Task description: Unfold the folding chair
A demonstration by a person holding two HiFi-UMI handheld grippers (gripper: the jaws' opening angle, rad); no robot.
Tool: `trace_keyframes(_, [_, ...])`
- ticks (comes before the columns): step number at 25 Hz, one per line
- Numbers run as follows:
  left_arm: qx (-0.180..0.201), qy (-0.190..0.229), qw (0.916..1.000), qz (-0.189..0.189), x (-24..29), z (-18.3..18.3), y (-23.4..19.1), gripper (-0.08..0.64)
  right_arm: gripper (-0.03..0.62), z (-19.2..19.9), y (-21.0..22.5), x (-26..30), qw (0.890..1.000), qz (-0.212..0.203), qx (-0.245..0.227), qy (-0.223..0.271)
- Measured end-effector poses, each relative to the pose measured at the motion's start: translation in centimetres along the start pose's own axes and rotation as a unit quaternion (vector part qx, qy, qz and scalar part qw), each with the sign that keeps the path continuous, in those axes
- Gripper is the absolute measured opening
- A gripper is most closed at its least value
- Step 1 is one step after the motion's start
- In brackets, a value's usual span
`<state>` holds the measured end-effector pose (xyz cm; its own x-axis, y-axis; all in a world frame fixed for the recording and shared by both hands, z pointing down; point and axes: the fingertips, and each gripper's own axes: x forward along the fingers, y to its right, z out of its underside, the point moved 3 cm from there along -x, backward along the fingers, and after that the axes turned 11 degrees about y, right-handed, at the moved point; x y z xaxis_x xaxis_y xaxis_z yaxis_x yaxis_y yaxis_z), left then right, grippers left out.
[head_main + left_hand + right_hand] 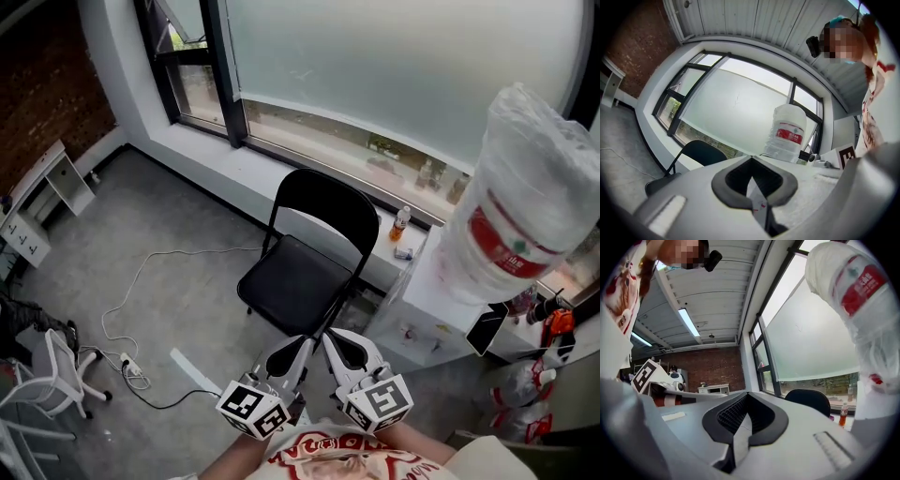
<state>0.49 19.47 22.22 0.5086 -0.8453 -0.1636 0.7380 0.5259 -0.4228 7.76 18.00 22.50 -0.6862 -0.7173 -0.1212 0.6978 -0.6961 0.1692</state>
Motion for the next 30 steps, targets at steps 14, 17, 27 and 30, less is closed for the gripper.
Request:
trace_keyframes(14, [0.035, 0.011, 0.9988, -0.033, -7.3, -0.3, 5.9, 0.005, 0.021, -0.9, -6.3, -5.6, 0.998, -0.056, 0.010, 0.007])
trace_keyframes(17, [0.035, 0.016, 0.9989, -0.029, -8.4, -1.0, 6.6, 0.005, 0.021, -0.8, -7.5, -6.4, 0.999, -0.050, 0.009, 0.006])
trace_keyframes(27, [0.058, 0.007, 0.9982, -0.013, -19.6, -2.2, 9.1, 0.005, 0.021, 0.7, -17.1, -10.8, 1.000, -0.022, 0.008, 0.003])
trace_keyframes(30, [0.050, 0.002, 0.9986, -0.015, -23.3, -2.0, 9.9, 0.005, 0.021, 0.9, -20.8, -12.9, 1.000, -0.020, 0.002, 0.007])
